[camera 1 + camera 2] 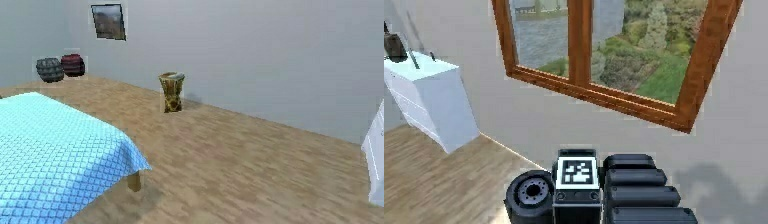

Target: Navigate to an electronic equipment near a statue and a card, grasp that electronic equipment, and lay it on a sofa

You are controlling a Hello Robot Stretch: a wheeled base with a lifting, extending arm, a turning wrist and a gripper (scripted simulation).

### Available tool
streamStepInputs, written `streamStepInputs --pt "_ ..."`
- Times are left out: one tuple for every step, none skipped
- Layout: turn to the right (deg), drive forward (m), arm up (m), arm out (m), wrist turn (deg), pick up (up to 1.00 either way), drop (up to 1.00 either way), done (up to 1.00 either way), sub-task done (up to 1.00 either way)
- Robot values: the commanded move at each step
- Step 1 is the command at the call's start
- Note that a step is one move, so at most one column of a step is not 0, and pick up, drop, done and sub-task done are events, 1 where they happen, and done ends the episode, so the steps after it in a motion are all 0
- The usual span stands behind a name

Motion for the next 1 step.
streamStepInputs --pt "-45.0 0.00 0.00 0.00 0.0 0.00 0.00 0.00 0.00"
